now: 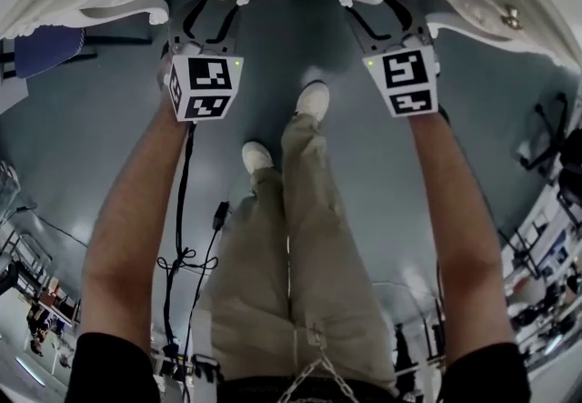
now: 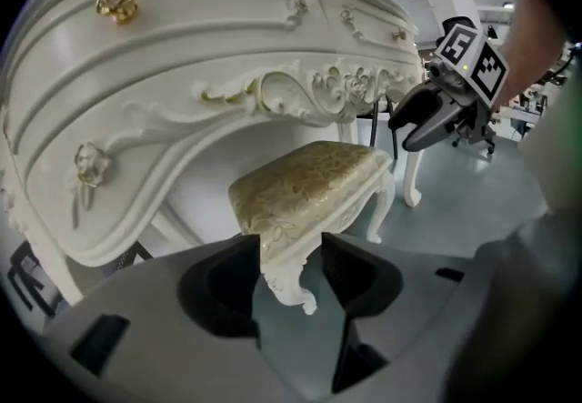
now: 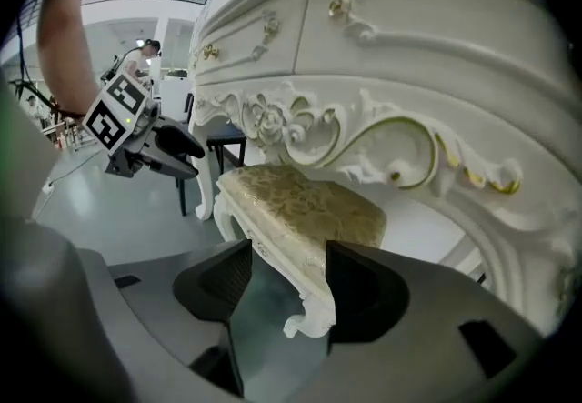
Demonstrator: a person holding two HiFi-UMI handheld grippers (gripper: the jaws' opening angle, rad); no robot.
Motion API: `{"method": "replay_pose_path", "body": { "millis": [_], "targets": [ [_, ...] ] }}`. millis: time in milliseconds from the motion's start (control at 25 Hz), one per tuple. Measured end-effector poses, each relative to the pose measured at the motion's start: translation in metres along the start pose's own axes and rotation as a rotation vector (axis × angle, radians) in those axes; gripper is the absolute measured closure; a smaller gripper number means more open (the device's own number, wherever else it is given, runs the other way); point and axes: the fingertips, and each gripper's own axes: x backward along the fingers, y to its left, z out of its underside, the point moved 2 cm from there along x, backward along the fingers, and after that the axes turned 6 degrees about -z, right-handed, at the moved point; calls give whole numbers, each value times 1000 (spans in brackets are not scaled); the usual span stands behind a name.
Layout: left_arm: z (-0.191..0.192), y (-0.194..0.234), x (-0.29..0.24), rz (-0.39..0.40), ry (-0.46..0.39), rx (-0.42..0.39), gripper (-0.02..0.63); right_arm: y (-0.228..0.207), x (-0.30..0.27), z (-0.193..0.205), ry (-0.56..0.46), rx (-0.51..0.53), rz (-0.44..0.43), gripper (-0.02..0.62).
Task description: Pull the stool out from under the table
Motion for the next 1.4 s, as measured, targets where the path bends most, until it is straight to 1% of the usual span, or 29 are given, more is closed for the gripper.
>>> {"method": "replay_pose_path", "body": {
  "millis": [200, 320, 480, 600, 680, 720, 840, 960, 1040, 1240, 1320, 1400],
  "targets": [
    [10, 17, -37, -37, 54, 2, 402, -16, -24, 19, 54, 3, 23, 347],
    [13, 25, -56, -60, 83, -34, 371, -30, -35, 32, 95, 6, 58, 334],
    [17, 25, -75, -25, 132, -76, 354, -56, -46, 53, 176, -39, 109, 318],
    [19, 24, -82, -3, 157, -96, 347, -66, -58, 62, 233, -32, 94, 307],
    [20, 22, -86, 17, 161, -100, 347, -67, -64, 63, 246, -52, 71, 307],
    [21, 21, -88, 30, 163, -89, 348, -67, -66, 62, 250, -64, 68, 307],
    [22, 20, -89, 61, 169, -56, 350, -64, -66, 61, 260, -91, 87, 308],
    [22, 19, -88, 68, 175, -68, 350, -61, -62, 62, 266, -116, 98, 308],
    [23, 16, -86, 76, 187, -71, 350, -55, -57, 65, 268, -128, 90, 310],
    [27, 4, -74, 89, 220, -24, 350, -37, -44, 75, 263, -131, 62, 310],
    [34, -3, -63, 87, 230, -42, 350, -34, -43, 77, 260, -110, 53, 308],
    [44, -7, -54, 76, 243, -116, 350, -36, -45, 77, 274, -57, 50, 288]
  ]
}}
